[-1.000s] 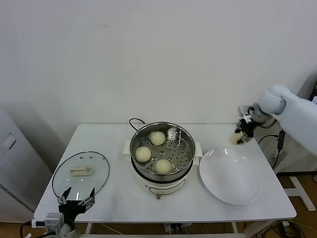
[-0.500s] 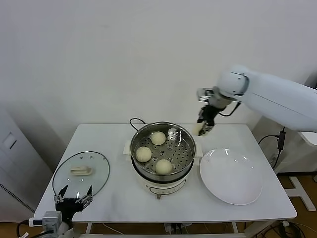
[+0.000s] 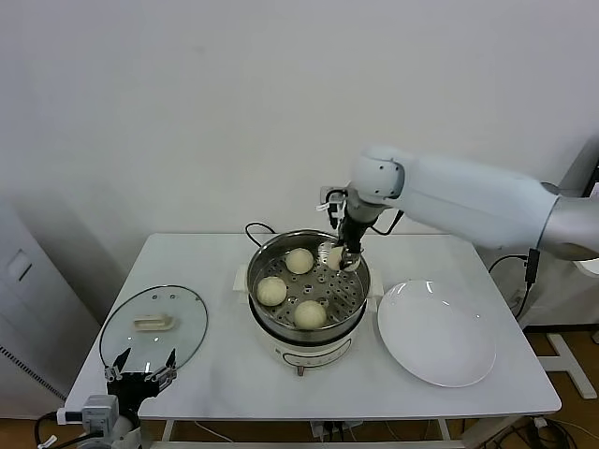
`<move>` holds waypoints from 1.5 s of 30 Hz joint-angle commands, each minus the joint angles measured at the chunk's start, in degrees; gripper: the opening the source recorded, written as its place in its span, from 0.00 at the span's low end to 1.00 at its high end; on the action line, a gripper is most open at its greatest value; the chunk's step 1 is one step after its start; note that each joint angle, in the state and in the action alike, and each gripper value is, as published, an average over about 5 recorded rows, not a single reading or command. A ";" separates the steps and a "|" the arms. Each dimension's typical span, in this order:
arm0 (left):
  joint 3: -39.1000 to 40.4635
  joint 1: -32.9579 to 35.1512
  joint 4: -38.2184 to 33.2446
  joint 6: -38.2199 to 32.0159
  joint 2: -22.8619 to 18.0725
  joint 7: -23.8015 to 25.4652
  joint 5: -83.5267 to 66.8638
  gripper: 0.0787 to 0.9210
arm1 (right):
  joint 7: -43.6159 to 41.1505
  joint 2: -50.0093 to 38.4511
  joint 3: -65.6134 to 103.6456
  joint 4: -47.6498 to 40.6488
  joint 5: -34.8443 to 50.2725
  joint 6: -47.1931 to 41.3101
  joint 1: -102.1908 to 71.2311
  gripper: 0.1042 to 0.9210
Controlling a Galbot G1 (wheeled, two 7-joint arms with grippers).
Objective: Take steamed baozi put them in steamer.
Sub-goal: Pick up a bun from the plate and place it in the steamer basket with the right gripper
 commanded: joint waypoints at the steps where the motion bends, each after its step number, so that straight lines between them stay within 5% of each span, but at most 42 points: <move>1: 0.01 -0.20 0.46 0.12 -1.83 -0.01 -0.05 0.88 | 3.17 2.62 0.42 -2.05 -2.26 -2.64 -5.51 0.39; 31: 0.22 -0.60 0.75 0.10 -2.25 0.11 -0.30 0.88 | 3.44 1.81 3.67 -3.31 -6.24 -1.39 -9.83 0.40; 45: 0.57 -0.81 0.39 0.18 -2.66 0.16 -0.07 0.88 | 2.15 -2.72 5.21 0.22 -4.83 -1.29 -5.25 0.83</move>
